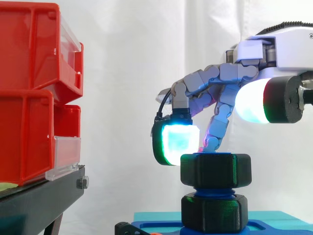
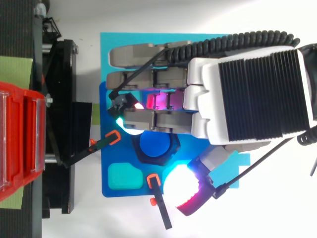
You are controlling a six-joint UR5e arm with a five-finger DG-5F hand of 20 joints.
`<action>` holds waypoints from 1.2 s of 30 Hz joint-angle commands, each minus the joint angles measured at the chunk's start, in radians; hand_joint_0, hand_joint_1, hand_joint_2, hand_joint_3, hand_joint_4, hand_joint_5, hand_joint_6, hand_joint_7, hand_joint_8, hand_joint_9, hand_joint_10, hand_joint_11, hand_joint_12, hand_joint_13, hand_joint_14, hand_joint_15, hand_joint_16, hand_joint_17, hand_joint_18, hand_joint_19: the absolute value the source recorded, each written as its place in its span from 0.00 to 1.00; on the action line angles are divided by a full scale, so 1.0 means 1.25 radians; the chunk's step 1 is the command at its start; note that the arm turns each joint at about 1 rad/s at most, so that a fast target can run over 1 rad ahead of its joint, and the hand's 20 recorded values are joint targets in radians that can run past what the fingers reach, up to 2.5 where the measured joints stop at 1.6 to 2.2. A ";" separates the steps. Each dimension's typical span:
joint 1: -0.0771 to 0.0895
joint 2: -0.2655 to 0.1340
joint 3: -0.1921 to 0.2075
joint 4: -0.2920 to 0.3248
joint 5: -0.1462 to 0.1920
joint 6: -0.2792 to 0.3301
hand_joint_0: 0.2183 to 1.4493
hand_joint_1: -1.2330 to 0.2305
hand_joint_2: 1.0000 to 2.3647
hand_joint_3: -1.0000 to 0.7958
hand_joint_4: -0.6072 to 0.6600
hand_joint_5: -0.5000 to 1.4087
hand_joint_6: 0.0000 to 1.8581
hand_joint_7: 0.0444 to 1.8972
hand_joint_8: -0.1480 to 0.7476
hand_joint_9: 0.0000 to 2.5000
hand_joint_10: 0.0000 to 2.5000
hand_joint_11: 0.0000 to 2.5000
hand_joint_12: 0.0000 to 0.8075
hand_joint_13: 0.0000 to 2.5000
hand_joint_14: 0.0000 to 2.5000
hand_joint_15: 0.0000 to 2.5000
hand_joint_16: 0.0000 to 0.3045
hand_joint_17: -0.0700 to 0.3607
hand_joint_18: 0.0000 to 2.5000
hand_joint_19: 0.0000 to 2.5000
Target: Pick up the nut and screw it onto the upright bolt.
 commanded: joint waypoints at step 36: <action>-0.048 0.001 0.086 -0.054 -0.047 -0.015 0.22 0.70 0.00 0.28 0.68 0.23 0.27 0.55 0.55 0.50 0.00 0.00 0.33 0.25 0.00 0.00 0.07 0.28 0.09 0.00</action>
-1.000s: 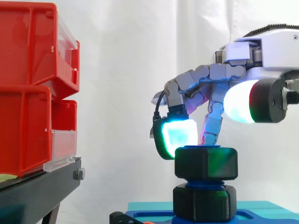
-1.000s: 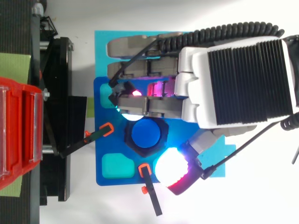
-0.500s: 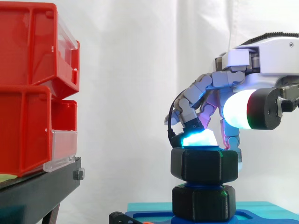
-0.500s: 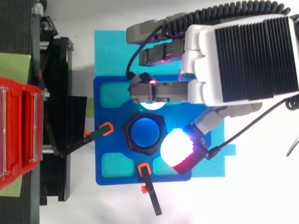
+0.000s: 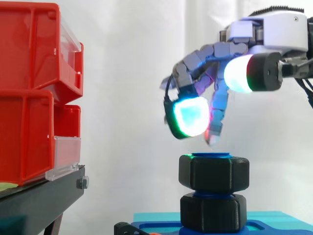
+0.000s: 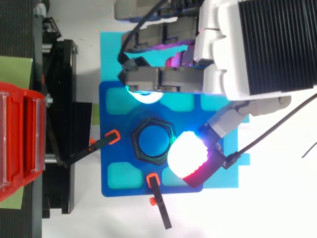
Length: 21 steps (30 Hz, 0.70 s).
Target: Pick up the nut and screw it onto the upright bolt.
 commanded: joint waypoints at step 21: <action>0.058 -0.027 0.023 0.020 0.060 0.103 0.21 0.75 0.00 0.28 0.67 0.21 0.27 0.42 0.50 0.42 0.00 0.00 0.36 0.20 0.00 0.00 0.08 0.29 0.02 0.00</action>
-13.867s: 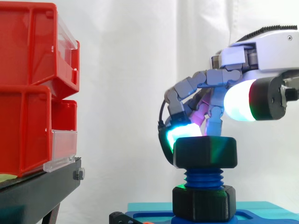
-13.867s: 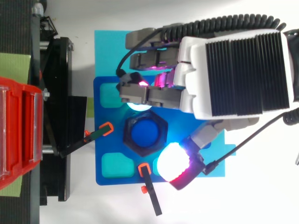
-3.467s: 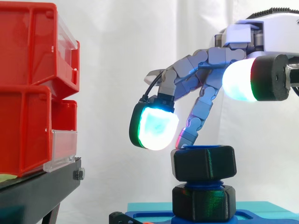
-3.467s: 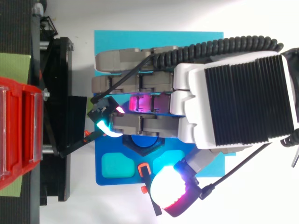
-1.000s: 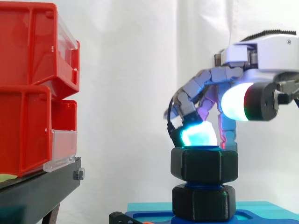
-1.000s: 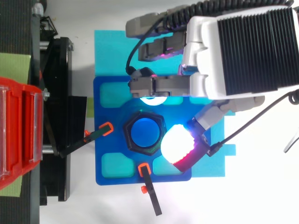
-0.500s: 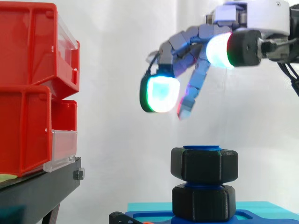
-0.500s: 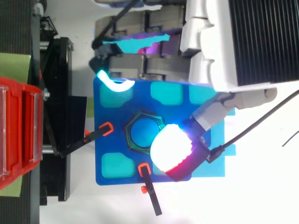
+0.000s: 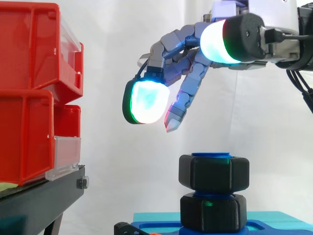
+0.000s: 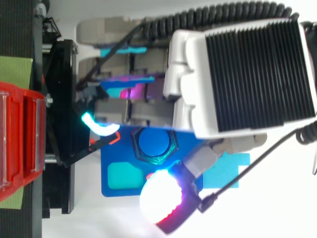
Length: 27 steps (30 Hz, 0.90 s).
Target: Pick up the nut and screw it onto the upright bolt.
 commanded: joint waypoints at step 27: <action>0.017 -0.001 -0.079 0.034 -0.004 0.008 0.19 0.78 0.00 0.28 0.62 0.17 0.27 0.31 0.43 0.19 0.00 0.00 0.39 0.14 0.00 0.00 0.11 0.34 0.00 0.00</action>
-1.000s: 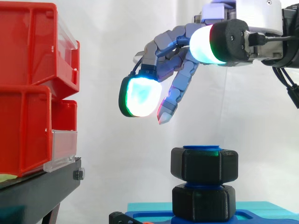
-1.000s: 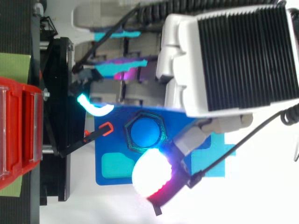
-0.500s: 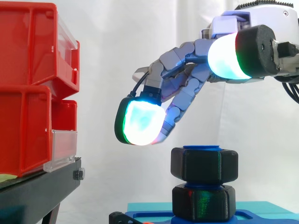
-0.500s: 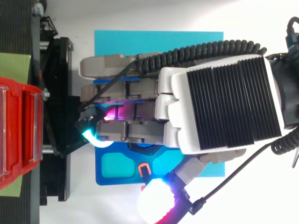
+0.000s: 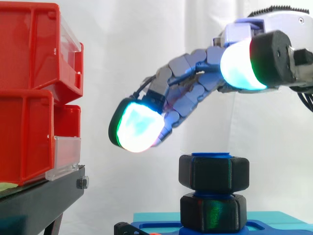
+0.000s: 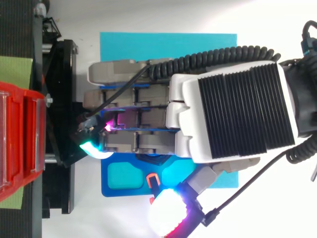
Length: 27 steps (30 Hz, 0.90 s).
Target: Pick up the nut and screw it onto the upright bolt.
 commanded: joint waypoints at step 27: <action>0.000 0.001 -0.032 0.018 0.000 0.011 0.21 0.78 0.00 0.28 0.67 0.20 0.27 0.42 0.46 0.21 0.00 0.00 0.37 0.14 0.00 0.00 0.10 0.33 0.00 0.00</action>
